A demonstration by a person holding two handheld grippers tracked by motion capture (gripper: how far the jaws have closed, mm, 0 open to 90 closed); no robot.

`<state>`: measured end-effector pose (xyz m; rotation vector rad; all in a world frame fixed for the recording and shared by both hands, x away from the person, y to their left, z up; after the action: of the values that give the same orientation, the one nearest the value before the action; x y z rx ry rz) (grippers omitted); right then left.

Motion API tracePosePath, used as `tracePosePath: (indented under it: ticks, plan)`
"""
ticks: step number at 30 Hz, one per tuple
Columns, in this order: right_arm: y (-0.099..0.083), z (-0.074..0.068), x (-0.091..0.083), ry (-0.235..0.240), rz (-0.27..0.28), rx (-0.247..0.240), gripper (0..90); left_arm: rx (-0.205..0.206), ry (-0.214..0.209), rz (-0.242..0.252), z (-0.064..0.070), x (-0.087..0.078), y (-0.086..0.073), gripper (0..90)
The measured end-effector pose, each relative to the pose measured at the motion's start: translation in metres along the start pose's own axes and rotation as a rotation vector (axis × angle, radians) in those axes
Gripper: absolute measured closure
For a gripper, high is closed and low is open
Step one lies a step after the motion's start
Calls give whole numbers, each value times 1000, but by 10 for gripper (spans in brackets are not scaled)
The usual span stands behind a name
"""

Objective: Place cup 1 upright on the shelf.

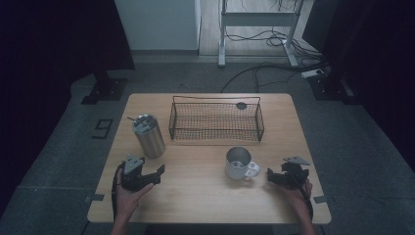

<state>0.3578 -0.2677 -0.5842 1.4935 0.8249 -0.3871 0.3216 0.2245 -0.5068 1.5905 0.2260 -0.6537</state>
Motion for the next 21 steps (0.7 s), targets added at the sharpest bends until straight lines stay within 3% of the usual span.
tracePosePath:
  ticks: [7, 21]
  plan:
    - [0, 0, 0, -1, 0, 0, 14, -21, 19, 6, -14, -6, 2, 145]
    - [0, 0, 0, -5, 0, 5, 13, -52, 39, -24, -29, 4, 5, 122]
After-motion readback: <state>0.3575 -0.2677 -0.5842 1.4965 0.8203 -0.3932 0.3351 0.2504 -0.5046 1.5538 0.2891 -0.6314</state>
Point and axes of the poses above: each handheld gripper's, and its own axes: x roughly forward along the jaws, y roughly out of its top, z roughly to its right, the point moved 4 cm from there along x, roughly forward along the jaws, and after that the axes turned 9 degrees about y, right-handed, at the moved point
